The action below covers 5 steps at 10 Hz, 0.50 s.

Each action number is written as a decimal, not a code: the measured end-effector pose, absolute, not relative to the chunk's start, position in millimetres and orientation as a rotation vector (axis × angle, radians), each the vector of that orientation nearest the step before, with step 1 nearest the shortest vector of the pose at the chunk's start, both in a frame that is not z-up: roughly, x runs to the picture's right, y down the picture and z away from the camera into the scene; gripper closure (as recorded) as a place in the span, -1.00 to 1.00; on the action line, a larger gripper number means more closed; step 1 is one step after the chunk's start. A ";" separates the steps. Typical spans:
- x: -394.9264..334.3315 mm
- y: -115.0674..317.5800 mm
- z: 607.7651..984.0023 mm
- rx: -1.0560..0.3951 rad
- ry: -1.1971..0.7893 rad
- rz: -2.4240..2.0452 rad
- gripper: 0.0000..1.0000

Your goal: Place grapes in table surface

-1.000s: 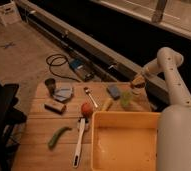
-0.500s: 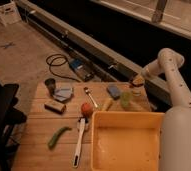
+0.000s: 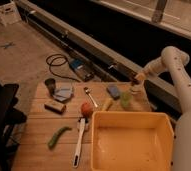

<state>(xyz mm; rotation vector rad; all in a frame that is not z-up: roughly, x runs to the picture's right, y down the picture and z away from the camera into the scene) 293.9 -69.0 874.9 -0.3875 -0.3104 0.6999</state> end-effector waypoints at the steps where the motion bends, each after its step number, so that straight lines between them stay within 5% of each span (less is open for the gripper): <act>1: 294.9 -71.0 870.5 -0.375 -0.313 0.700 1.00; 5: 289.7 -78.7 856.2 -0.336 -0.330 0.688 1.00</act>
